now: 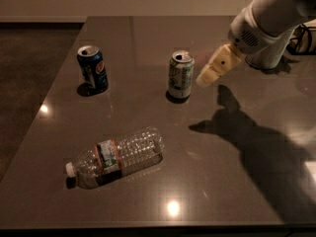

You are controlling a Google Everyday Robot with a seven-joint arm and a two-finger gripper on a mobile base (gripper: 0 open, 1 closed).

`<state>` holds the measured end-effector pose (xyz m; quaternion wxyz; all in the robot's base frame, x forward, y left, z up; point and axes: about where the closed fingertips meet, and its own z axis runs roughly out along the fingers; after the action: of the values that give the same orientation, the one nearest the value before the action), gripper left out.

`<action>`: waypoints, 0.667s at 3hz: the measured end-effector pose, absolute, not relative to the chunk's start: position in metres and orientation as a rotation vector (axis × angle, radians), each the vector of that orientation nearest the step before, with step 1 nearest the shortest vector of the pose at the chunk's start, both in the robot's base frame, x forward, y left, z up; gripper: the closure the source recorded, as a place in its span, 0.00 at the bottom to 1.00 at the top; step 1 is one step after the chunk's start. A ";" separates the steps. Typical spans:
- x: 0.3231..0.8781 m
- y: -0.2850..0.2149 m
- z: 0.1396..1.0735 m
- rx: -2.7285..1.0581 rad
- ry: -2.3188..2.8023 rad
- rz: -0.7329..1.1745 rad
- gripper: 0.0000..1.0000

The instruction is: Move 7up can near pepsi can

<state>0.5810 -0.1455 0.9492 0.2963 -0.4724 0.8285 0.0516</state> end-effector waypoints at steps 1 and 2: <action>0.598 -0.117 0.942 -1.250 2.176 0.183 0.00; 0.610 -0.098 0.929 -1.260 2.170 0.221 0.00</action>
Offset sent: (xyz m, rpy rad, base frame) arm 0.0465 0.0703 -0.0416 0.0880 0.0374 0.0537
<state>0.6098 -0.0980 0.9294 0.3065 -0.4761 0.8200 0.0836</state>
